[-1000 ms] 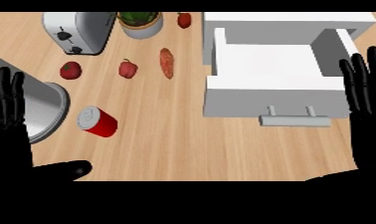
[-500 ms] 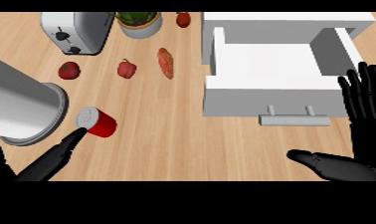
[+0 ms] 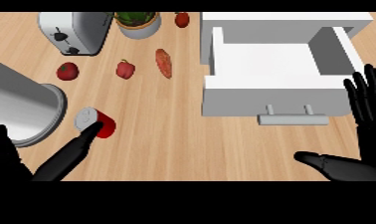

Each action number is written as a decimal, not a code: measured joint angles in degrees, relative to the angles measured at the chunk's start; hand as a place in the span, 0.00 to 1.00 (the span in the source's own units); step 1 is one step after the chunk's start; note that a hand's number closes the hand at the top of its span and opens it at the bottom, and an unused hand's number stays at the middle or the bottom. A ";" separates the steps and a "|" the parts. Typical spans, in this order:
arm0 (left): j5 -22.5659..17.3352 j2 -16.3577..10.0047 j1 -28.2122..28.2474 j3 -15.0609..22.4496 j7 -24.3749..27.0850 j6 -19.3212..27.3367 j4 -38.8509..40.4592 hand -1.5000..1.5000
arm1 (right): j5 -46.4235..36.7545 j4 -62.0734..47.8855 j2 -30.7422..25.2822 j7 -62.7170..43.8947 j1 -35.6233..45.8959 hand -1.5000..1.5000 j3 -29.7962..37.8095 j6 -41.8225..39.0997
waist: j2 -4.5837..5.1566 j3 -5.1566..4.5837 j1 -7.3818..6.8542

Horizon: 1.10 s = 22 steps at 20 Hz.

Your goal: Pick up the can, place it into the drawer and close the drawer

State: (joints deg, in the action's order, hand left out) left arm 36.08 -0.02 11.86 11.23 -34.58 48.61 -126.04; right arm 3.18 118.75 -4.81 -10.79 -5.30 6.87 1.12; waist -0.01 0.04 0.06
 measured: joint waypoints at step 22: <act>-26.53 -0.03 -4.32 0.29 26.60 13.83 30.14 0.00 | 2.70 3.38 -0.28 1.45 -3.95 0.00 4.57 -3.75 | -0.02 -0.10 0.07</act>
State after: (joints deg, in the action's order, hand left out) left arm 9.55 -0.05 7.54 11.53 -7.99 62.43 -95.90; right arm 5.88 122.13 -5.09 -9.34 -9.26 11.44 -2.63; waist -0.03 -0.05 0.13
